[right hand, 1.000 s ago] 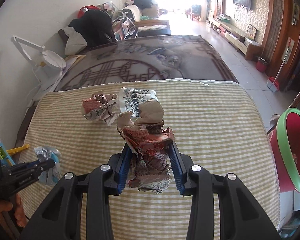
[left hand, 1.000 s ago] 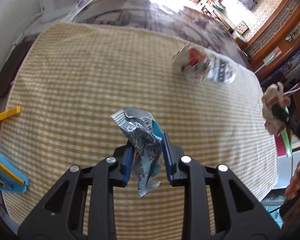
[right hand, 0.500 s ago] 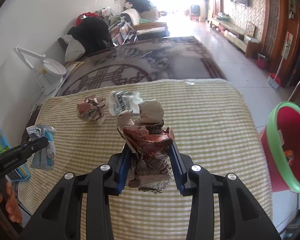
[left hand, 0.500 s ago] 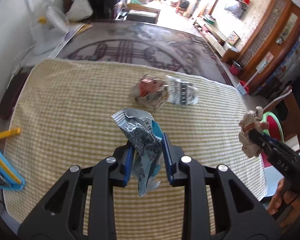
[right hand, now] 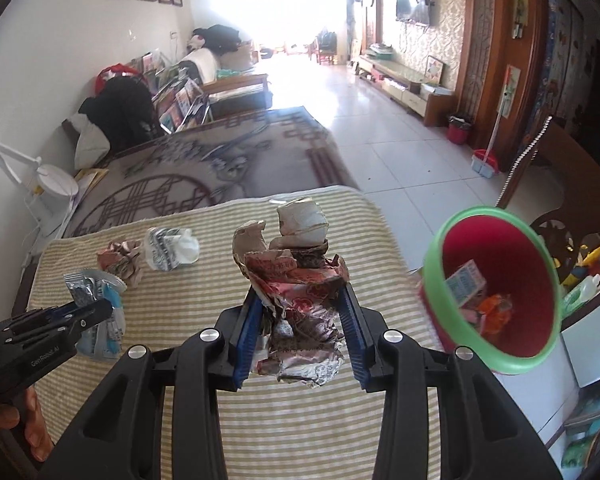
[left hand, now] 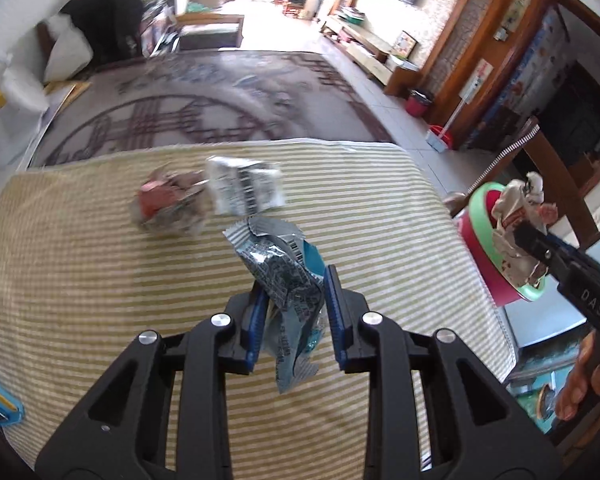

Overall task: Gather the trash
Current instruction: 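Carry the snack bag and red wrapper over the red bucket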

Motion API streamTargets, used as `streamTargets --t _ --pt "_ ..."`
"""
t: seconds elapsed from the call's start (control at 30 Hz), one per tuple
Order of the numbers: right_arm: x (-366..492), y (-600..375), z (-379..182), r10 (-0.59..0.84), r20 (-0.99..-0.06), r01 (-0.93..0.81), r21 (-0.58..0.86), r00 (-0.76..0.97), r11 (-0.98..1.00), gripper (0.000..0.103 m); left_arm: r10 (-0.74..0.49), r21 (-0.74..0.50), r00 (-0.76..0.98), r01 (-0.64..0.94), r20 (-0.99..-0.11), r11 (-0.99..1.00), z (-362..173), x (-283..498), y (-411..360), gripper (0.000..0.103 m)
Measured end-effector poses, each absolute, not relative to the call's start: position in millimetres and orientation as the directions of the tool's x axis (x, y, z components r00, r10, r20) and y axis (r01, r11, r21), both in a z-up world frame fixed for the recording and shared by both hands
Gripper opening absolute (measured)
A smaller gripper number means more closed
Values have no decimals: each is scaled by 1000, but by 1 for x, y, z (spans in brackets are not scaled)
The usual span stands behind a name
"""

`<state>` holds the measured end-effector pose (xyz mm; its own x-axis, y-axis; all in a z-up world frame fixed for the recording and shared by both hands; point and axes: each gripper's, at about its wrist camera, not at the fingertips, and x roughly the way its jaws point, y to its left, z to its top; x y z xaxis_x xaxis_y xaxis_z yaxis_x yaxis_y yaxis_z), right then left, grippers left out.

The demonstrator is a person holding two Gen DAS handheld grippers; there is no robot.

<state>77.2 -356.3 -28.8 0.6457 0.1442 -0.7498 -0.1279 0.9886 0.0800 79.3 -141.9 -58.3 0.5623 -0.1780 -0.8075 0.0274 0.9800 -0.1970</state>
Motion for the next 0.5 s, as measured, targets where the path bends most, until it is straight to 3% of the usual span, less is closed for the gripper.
streamTargets --t 0.5 --pt "101 -498 -36 173 -757 -190 66 630 980 39 -212 -238 551 26 -807 971 -61 102 -302 26"
